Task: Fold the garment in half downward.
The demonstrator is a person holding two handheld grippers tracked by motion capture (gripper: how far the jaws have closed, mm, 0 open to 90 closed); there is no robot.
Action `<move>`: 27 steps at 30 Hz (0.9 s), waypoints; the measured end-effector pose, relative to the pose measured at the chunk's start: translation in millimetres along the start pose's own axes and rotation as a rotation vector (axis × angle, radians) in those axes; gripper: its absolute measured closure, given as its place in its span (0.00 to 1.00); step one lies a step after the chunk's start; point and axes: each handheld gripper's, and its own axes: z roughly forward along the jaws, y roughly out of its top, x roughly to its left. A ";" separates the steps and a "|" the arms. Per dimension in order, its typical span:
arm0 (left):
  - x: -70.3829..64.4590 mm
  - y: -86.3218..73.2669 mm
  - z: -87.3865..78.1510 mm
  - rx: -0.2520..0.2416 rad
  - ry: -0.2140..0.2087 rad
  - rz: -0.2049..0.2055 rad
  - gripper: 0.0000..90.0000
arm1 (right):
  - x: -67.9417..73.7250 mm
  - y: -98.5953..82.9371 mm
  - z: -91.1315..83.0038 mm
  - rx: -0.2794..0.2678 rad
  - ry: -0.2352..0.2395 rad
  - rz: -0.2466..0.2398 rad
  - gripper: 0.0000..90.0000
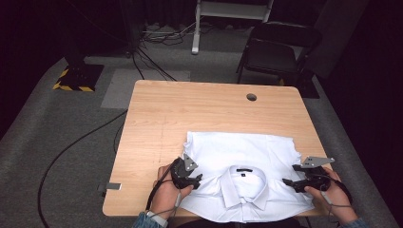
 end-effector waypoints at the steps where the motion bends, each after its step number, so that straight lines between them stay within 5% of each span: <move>1: 0.0 0.0 0.0 0.000 0.000 0.000 0.40 | 0.0 0.0 0.0 0.000 0.000 0.000 0.23; 13: -10.1 17.4 18.6 -0.018 -0.027 0.010 0.40 | -28.8 -15.6 -10.0 -0.018 -0.050 0.073 0.23; 27: -28.3 32.4 33.1 -0.023 -0.058 0.041 0.40 | -50.5 -27.9 -22.2 0.000 -0.110 0.103 0.22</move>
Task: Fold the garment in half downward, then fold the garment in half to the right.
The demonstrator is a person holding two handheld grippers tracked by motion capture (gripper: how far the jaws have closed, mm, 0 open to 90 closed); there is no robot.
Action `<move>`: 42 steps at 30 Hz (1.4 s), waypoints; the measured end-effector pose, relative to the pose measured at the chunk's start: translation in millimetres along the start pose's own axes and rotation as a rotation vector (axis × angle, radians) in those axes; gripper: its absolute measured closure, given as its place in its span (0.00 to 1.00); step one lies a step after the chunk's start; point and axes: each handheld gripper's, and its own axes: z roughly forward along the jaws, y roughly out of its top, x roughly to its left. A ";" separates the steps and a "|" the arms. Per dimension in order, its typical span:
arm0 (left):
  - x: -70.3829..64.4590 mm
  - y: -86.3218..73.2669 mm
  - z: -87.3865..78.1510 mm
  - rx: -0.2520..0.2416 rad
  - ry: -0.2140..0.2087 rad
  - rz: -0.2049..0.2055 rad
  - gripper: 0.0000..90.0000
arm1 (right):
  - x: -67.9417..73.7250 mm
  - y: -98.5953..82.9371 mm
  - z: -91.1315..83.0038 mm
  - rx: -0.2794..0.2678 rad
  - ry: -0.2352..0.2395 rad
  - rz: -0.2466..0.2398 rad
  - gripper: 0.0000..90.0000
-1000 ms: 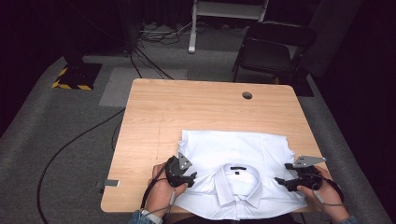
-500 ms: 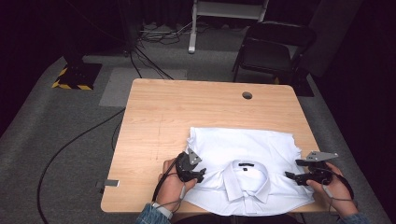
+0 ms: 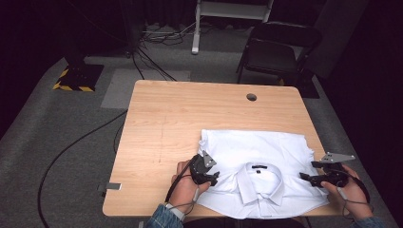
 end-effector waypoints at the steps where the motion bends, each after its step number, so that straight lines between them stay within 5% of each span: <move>1: -0.8 0.9 1.0 0.000 -0.001 0.002 0.40 | -1.3 -0.1 -0.4 0.001 -0.008 -0.003 0.22; 21: -11.5 9.0 8.4 -0.004 -0.026 0.010 0.35 | -12.9 -7.8 -6.6 -0.008 -0.065 0.036 0.22; 25: -7.5 12.2 1.3 -0.039 -0.034 -0.012 0.34 | -8.1 -6.9 -15.2 -0.054 -0.061 0.032 0.22; 34: 10.9 18.3 -7.5 -0.063 0.018 -0.039 0.34 | 2.3 -5.4 -33.9 -0.118 -0.058 0.044 0.22; 42: 23.0 13.2 4.1 0.018 0.059 -0.049 0.34 | 9.5 -13.8 -24.4 -0.098 -0.044 0.065 0.21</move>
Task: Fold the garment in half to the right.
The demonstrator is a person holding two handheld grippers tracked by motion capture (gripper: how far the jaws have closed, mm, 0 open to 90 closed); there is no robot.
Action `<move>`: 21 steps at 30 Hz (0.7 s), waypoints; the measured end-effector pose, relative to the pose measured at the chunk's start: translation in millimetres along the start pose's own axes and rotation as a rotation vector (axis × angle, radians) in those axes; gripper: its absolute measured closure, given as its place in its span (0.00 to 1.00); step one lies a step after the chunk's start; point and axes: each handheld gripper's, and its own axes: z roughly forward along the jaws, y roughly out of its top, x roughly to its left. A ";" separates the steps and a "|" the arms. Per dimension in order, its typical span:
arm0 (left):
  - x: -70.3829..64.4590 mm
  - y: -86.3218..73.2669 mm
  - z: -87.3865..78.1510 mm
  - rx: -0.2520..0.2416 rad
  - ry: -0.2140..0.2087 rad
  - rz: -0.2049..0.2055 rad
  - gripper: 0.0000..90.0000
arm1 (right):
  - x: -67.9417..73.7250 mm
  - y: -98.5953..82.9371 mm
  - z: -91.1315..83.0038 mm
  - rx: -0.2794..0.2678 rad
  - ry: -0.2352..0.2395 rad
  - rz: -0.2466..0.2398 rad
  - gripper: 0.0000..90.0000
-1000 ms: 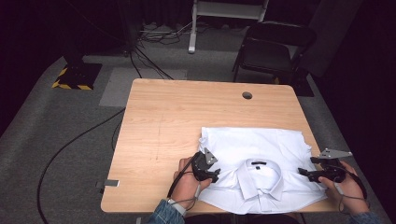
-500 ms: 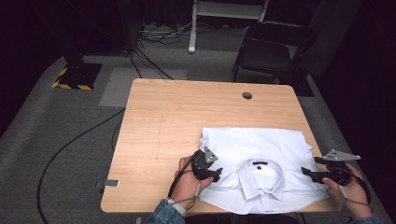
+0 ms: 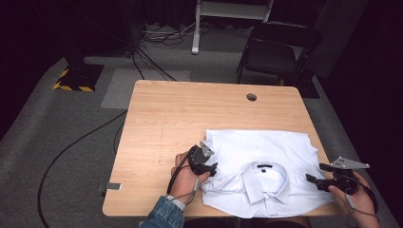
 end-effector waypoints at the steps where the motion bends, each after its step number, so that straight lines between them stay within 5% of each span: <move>1: 0.0 -0.9 2.0 0.008 -0.002 0.000 0.34 | 0.1 -1.7 3.0 0.007 0.003 0.004 0.21; 6: -1.0 -3.5 2.1 -0.004 -0.014 -0.015 0.37 | -1.2 -8.2 12.7 0.040 0.010 0.012 0.21; 12: -13.1 -4.5 -1.6 0.009 -0.024 0.026 0.41 | 0.6 -8.2 5.3 0.081 -0.022 -0.017 0.28; 21: -21.9 -3.0 -1.6 0.018 -0.041 0.048 0.35 | -2.7 -21.4 -6.8 0.074 -0.048 0.030 0.27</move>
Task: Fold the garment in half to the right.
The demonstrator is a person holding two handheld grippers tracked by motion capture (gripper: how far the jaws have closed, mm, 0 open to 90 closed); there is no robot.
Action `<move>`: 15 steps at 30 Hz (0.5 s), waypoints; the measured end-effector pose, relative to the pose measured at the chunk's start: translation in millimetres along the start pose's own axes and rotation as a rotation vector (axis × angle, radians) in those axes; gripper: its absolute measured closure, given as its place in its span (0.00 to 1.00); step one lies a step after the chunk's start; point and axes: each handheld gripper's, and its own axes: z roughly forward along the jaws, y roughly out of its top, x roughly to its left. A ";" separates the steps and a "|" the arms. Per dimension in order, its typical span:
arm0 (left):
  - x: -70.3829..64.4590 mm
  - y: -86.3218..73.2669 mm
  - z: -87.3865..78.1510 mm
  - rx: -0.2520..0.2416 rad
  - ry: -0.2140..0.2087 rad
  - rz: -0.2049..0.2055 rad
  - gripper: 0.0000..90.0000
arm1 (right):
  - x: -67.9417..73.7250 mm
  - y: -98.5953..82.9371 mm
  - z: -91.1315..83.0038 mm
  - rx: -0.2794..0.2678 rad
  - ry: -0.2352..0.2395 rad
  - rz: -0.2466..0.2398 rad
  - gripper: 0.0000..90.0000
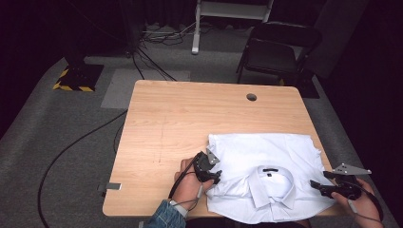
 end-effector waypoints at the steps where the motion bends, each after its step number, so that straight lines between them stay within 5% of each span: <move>1: 0.7 0.7 -0.3 -0.002 0.006 -0.006 0.35 | 0.3 -0.1 0.1 -0.001 -0.002 0.003 0.25; 15: 18.4 22.9 -1.7 -0.098 0.070 -0.049 0.35 | 7.3 1.8 -14.4 -0.078 -0.011 0.021 0.23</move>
